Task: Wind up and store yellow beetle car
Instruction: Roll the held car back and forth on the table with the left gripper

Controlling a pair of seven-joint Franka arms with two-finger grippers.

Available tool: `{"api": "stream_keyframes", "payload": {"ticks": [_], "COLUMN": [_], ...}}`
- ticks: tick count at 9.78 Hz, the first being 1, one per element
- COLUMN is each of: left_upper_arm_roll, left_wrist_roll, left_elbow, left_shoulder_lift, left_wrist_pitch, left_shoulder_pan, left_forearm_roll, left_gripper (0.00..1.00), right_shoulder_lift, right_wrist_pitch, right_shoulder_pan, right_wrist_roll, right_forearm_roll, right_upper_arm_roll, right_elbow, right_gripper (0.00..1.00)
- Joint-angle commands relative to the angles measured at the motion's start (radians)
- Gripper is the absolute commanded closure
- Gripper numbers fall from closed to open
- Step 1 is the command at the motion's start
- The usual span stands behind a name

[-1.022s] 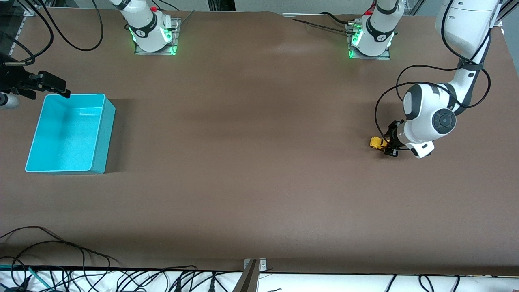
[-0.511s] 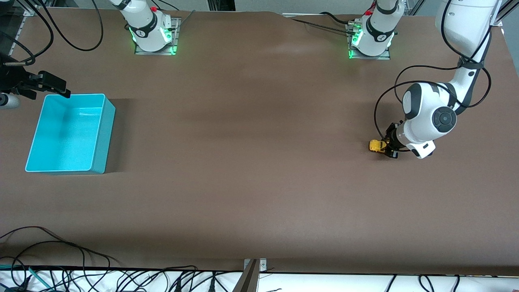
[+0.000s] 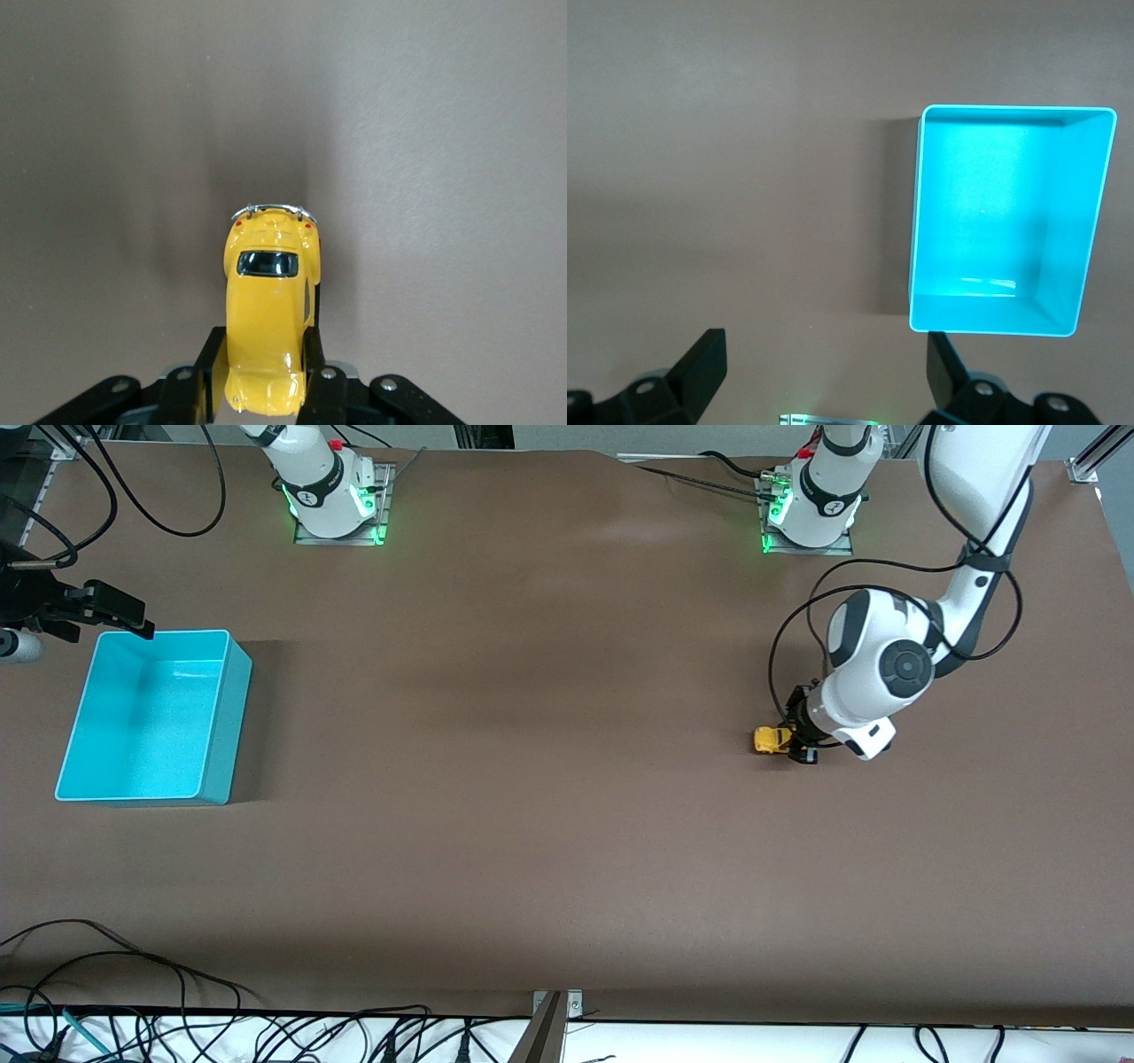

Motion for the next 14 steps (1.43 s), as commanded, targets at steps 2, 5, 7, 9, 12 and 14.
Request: {"api": "stream_keyframes", "payload": {"ticks": [2, 5, 7, 9, 12, 14], "left_upper_arm_roll": [0.01, 0.017, 0.014, 0.016, 0.017, 0.017], "left_wrist_roll": [-0.042, -0.032, -0.009, 0.061, 0.12, 0.12], "left_elbow": [0.022, 0.023, 0.023, 0.022, 0.023, 0.034], "left_shoulder_lift": [0.078, 0.087, 0.104, 0.113, 0.115, 0.115], "left_wrist_pitch": [0.031, 0.031, 0.031, 0.028, 0.019, 0.016], "left_shoulder_pan": [-0.021, 0.035, 0.098, 0.144, 0.216, 0.266], "left_forearm_roll": [-0.002, 0.093, 0.183, 0.184, 0.216, 0.254], "left_gripper": [1.0, 1.0, 1.0, 1.0, 1.0, 1.0], "right_shoulder_lift": [-0.007, -0.007, -0.007, -0.007, -0.007, -0.007], "right_wrist_pitch": [-0.007, -0.005, -0.007, -0.005, -0.005, -0.005], "right_shoulder_pan": [-0.006, -0.006, -0.006, -0.006, -0.006, -0.006], "right_wrist_roll": [-0.018, -0.018, -0.018, -0.018, -0.018, -0.018], "right_forearm_roll": [0.018, 0.018, 0.018, 0.018, 0.018, 0.018], "right_upper_arm_roll": [0.0, 0.0, 0.0, 0.0, 0.0, 0.0], "right_elbow": [-0.007, -0.007, -0.007, -0.007, -0.007, -0.007], "right_gripper": [0.0, 0.0, 0.0, 0.0, 0.0, 0.0]}}
